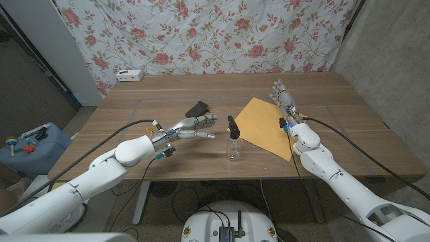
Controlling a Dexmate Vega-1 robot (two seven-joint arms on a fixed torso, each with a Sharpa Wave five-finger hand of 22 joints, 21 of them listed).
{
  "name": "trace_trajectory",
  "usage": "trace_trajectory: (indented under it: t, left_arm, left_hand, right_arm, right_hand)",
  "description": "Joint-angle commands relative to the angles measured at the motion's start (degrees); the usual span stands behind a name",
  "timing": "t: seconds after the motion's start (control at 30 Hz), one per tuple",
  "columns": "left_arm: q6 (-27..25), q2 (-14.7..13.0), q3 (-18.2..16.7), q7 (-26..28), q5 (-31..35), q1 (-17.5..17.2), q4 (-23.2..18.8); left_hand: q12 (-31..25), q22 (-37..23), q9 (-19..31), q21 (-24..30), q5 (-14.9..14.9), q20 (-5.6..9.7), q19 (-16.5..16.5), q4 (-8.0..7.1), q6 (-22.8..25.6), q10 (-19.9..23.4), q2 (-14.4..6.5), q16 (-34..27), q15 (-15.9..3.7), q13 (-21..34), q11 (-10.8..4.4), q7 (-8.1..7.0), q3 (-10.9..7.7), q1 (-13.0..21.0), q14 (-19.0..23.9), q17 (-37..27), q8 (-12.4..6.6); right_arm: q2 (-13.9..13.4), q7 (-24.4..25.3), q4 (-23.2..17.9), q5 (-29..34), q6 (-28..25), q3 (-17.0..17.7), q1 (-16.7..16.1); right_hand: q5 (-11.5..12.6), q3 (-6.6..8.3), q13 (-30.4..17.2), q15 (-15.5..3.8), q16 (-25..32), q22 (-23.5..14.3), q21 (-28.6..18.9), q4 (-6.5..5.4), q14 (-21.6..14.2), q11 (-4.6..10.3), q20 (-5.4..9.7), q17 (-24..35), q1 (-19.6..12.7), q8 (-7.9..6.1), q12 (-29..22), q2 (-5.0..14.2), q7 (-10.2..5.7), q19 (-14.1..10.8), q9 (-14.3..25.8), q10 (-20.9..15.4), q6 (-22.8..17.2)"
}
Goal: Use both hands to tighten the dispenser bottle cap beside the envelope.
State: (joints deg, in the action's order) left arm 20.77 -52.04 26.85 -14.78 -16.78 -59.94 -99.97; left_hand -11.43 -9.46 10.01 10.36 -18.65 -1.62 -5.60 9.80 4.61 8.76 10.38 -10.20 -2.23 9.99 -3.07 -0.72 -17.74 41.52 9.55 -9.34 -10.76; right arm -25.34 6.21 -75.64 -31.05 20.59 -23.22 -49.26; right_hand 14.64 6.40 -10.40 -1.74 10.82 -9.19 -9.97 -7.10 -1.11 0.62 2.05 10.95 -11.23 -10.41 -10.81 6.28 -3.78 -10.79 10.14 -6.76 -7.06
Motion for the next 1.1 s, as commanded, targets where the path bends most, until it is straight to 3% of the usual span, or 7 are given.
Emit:
trace_trajectory:
  t: [0.03,0.37,0.8,1.1]
  left_arm:
    - [1.9,2.1,2.7,-3.6,1.3,3.7,3.0]
    - [2.3,2.2,4.0,-5.4,2.4,5.3,3.6]
    - [4.5,3.2,5.8,-6.3,5.1,6.7,5.9]
    - [7.0,4.7,6.8,-6.4,6.3,7.4,8.5]
  left_hand:
    - [-0.2,-0.2,0.1,0.1,-0.5,-0.01,0.1,0.13,0.6,0.8,0.1,-0.3,-1.26,0.3,-0.15,-0.23,0.54,1.2,1.0,-0.2,-0.17]
    - [-0.3,-0.2,0.1,0.2,-1.2,0.00,0.0,0.14,1.2,1.3,0.1,-0.3,-1.74,0.3,-0.23,-0.38,1.26,2.5,1.5,-0.2,-0.29]
    - [-0.4,-0.2,0.1,0.4,-2.6,0.37,-0.7,0.22,2.0,2.7,0.1,-0.3,-3.52,0.3,-1.62,-2.35,2.77,5.7,2.7,-0.1,-0.38]
    - [-0.2,-0.2,0.1,0.3,-3.1,0.61,-0.6,0.26,2.1,2.7,0.1,-0.2,-4.13,0.3,-1.67,-2.67,3.38,6.9,2.8,-0.1,-0.29]
  right_arm:
    - [0.3,0.3,0.2,0.2,0.2,-0.2,-0.4]
    - [-0.1,1.2,-0.7,1.0,-0.4,-0.4,-0.5]
    - [-0.5,0.8,-1.0,1.2,-0.7,-0.6,-0.7]
    - [-0.3,0.5,-0.7,1.5,-0.5,-0.9,-0.3]
  right_hand:
    - [0.3,-0.14,-0.1,-1.44,0.3,-0.3,-0.4,-0.14,0.2,-0.05,4.40,0.1,0.4,-0.28,0.0,-0.01,-0.10,0.3,0.1,-0.1,-0.4]
    - [0.3,-0.13,-0.1,-1.46,0.3,-0.3,-0.4,-0.11,0.4,-0.07,4.31,0.0,0.4,-0.26,0.0,0.03,-0.11,0.4,0.1,0.0,-0.3]
    - [0.3,-0.13,-0.1,-1.40,0.2,-0.3,-0.4,-0.06,0.4,-0.01,4.25,0.0,0.5,-0.27,0.0,0.06,0.01,0.4,0.1,0.0,-0.3]
    - [0.4,-0.13,-0.1,-1.40,0.3,-0.3,-0.5,-0.04,0.4,-0.04,4.19,0.0,0.6,-0.25,0.0,0.08,0.06,0.4,0.1,0.0,-0.2]
